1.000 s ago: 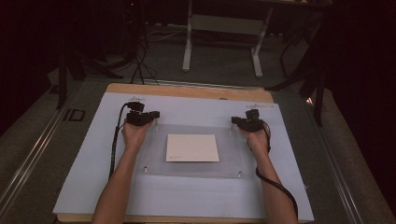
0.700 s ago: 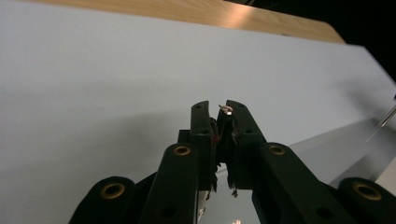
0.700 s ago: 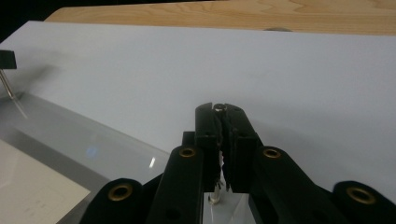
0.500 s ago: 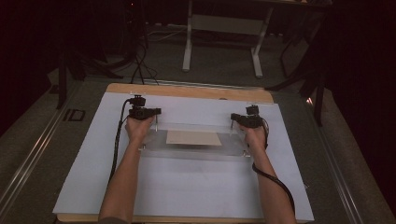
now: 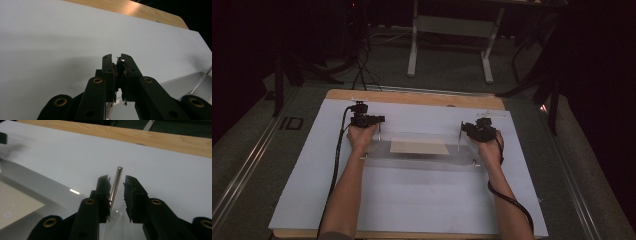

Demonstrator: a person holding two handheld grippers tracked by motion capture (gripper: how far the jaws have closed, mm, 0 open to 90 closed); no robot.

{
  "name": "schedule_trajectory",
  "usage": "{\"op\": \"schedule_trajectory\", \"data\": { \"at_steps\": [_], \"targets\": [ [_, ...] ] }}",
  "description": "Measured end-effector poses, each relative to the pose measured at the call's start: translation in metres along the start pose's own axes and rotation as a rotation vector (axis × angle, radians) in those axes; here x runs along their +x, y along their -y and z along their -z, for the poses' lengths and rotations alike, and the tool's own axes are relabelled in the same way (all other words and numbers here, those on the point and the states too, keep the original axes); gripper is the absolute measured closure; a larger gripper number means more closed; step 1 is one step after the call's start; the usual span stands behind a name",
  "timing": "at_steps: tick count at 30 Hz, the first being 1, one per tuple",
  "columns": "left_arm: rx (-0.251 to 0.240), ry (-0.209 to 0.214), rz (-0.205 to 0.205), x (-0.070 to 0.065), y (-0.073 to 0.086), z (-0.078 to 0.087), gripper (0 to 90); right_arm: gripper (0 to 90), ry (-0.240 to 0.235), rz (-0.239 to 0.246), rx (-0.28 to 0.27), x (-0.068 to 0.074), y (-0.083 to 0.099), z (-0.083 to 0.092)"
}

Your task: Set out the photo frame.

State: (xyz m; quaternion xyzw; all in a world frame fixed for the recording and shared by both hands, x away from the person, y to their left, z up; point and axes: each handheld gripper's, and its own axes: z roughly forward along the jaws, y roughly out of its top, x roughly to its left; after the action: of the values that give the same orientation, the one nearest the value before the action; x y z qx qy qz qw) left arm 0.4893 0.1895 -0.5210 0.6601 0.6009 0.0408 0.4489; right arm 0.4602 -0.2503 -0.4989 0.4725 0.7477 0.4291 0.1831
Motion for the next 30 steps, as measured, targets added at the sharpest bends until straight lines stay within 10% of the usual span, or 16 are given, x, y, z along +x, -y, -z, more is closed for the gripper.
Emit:
{"op": "schedule_trajectory", "data": {
  "at_steps": [30],
  "targets": [
    [0.002, 0.010, 0.024, 0.001, -0.001, -0.001, 82.4, 68.0, -0.012, 0.145, -0.022, 0.003, 0.058, 0.051]
  ]
}}
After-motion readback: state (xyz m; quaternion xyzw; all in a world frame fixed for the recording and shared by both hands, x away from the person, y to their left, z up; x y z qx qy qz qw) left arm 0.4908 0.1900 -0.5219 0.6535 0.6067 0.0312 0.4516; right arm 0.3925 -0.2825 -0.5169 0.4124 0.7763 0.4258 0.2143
